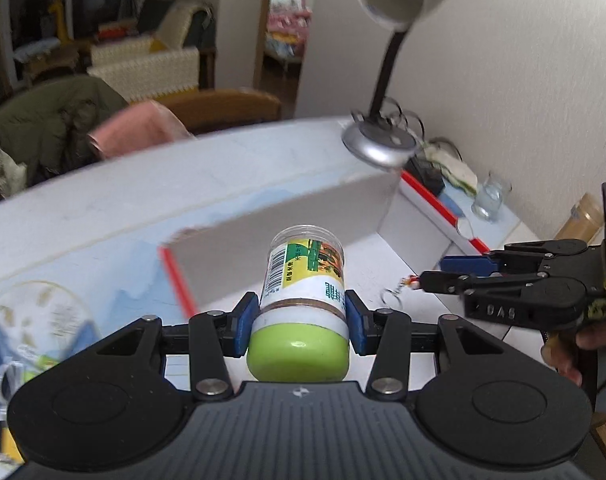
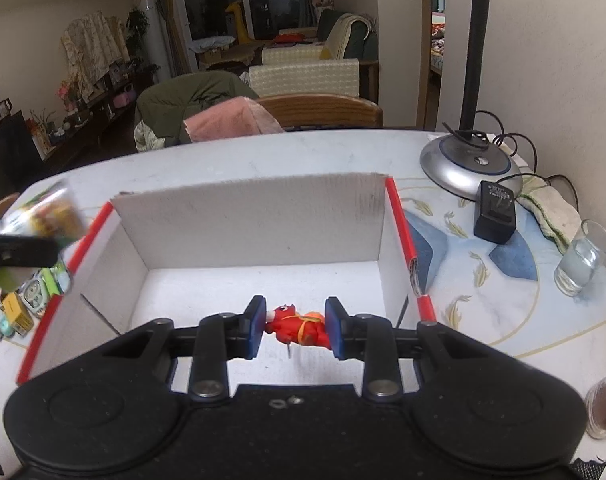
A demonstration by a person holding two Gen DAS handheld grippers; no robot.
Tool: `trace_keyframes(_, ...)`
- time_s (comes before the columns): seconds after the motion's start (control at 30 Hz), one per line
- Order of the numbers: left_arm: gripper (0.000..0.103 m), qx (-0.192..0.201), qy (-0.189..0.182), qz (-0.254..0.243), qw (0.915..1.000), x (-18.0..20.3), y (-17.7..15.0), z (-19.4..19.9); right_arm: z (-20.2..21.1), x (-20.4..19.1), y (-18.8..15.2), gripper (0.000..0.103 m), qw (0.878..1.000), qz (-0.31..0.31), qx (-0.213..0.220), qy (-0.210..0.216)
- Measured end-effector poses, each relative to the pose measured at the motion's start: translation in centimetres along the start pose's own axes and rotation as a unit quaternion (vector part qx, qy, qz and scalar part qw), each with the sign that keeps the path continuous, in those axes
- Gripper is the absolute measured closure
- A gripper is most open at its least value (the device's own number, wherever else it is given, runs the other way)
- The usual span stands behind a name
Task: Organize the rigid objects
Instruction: 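Lower the toothpick jar into the shoebox while the right gripper releases the keychain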
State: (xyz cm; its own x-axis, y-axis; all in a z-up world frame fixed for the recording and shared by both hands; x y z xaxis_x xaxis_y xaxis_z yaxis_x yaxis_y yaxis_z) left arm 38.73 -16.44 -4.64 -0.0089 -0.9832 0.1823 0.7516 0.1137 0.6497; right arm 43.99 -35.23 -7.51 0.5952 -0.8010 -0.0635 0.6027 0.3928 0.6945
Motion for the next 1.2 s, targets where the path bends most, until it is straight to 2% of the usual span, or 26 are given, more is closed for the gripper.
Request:
trace_keyframes(0.3, 0.058, -0.093, 0.003, -0.032, 0.9951, 2.3, -0.3, -7.9, -2.0, -0.1, -1.1, 0.072, 0.999, 0.027, -0.037, 0.014)
trace_keyframes(0.57, 0.058, -0.177, 0.015, -0.039, 0.9833, 2.3, -1.0, -11.8, -3.0, -0.2, -1.9, 0.072, 0.996, 0.051, -0.076, 0.019)
trace_keyframes(0.7, 0.058, -0.201, 0.023, -0.044, 0.9784, 2.3, -1.4, -12.9, -3.2, -0.3, -2.0, 0.072, 0.994, 0.056, -0.091, 0.024)
trace_keyframes(0.93, 0.059, -0.205, 0.020, -0.044, 0.9775, 2.3, -1.2, -13.0, -3.1, -0.4, -1.9, 0.065, 0.993, 0.057, -0.097, 0.030)
trace_keyframes(1.07, 0.059, -0.185, 0.014, -0.035, 0.9820, 2.1, -0.9, -11.9, -2.4, -0.2, -1.8, 0.052, 0.994, 0.051, -0.087, 0.038)
trace_keyframes(1.2, 0.058, -0.156, 0.006, -0.029, 0.9874, 2.0, -0.6, -10.1, -1.5, -0.3, -1.6, 0.048, 0.995, 0.047, -0.077, 0.041)
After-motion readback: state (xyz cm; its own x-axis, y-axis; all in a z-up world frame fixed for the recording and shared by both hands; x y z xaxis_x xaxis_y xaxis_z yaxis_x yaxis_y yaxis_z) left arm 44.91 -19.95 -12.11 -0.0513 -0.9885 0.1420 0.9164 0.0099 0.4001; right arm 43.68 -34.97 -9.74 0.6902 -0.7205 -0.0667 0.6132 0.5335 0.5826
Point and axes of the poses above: each gripper's, at about its wrist camera, not at the fingertips, and z roughly against the way its jaws point, x to its right, y to its top, the point moved 1 cm from there along -z, roughly the way its jaws point, and after that the axes turned 3 degrees about z, right-handed, at the moved point
